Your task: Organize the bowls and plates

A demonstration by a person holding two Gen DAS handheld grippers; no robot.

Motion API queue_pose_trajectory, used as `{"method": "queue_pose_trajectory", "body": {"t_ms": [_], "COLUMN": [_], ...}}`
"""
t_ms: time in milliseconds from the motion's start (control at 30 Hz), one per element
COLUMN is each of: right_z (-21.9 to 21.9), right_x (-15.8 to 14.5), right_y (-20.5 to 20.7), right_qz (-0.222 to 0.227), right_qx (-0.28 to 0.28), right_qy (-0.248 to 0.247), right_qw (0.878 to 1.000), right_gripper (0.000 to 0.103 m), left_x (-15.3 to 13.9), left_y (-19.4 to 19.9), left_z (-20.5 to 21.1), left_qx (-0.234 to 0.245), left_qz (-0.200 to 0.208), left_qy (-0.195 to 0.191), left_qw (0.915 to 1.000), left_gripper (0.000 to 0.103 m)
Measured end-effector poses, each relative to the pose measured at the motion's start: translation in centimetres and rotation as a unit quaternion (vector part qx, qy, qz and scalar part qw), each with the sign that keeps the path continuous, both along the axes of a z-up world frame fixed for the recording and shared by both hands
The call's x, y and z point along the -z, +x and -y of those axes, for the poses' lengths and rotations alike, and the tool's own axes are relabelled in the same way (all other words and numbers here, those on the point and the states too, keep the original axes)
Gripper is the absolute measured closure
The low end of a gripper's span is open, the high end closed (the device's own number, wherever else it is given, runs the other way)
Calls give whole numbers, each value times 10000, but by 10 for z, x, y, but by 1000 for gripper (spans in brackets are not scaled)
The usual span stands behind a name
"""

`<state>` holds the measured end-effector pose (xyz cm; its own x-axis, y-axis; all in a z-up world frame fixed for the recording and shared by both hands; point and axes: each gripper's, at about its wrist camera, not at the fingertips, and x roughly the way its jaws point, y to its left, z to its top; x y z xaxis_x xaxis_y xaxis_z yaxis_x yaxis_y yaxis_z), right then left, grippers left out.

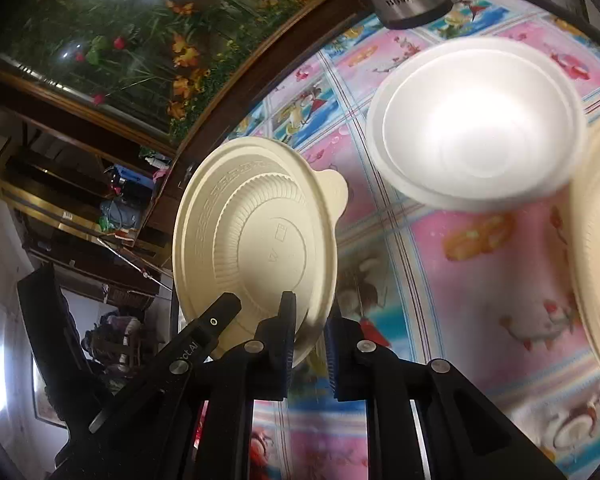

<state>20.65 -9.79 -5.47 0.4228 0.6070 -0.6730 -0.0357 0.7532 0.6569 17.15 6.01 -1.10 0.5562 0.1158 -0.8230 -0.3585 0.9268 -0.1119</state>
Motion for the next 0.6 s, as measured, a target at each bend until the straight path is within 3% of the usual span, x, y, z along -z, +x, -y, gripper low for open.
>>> {"method": "queue_pose_trajectory", "body": {"t_ms": [300, 600], "right_z": [21, 41], "right_x": [-15, -14], "right_y": [-66, -105], "right_qz": [347, 471], "right_qx": [34, 126], "right_qy": [-162, -236], "right_qw": [9993, 9985], "right_gripper": [89, 89], "left_x": [-5, -1], "left_y": [-48, -79], "left_z": [21, 44], "left_qx": [229, 418], "left_qz": [214, 316], "left_qy": [7, 56], "left_qw": [9995, 9986], "left_gripper": [88, 88]}}
